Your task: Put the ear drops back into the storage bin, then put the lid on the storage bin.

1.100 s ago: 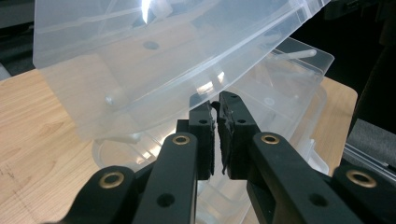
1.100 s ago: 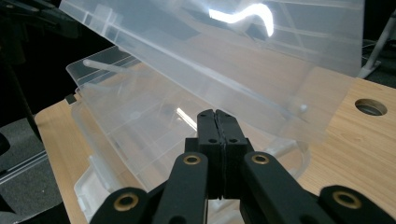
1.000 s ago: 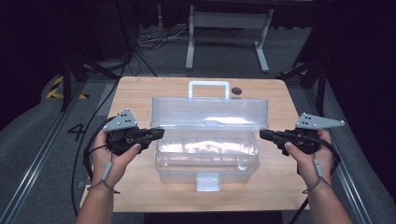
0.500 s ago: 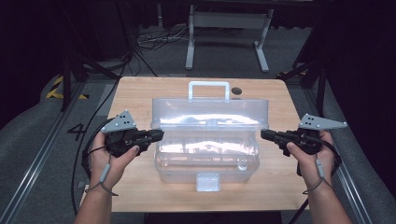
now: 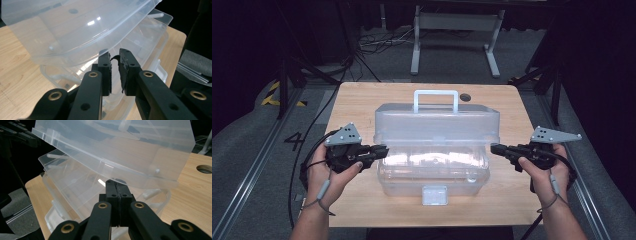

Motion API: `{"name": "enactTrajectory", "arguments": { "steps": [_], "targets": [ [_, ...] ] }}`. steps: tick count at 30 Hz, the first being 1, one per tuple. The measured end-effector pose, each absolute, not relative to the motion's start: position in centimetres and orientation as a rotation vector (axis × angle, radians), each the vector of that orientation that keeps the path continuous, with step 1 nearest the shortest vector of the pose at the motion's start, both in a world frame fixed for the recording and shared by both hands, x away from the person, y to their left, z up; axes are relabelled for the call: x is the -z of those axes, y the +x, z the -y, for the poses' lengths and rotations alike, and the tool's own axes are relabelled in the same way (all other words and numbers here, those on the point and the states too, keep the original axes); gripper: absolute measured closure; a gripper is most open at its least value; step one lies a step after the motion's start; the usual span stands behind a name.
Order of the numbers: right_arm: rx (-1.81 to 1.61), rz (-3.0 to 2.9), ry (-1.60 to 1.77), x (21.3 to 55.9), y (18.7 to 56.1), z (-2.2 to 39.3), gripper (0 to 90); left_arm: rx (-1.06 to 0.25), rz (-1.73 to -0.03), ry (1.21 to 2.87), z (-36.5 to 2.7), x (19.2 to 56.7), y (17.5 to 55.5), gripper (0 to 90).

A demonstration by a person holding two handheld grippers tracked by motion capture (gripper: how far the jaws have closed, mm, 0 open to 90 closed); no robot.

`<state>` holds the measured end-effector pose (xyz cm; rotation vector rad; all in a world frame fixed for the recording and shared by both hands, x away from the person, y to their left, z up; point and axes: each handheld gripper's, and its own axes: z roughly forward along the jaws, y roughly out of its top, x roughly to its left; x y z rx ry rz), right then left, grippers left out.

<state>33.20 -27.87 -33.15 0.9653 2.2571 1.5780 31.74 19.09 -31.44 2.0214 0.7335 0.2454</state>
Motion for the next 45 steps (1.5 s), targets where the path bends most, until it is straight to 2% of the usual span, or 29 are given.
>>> {"name": "enactTrajectory", "arguments": {
  "steps": [34,45],
  "targets": [
    [-1.520,-2.370,0.974,34.7,32.1,27.9,90.0,-0.157,-0.713,2.187,-18.2,32.2,30.8,78.8],
    [-1.469,-2.427,0.972,35.1,31.9,27.8,90.0,-0.129,-0.753,2.217,-18.6,32.5,30.2,78.0]
  ]
}}
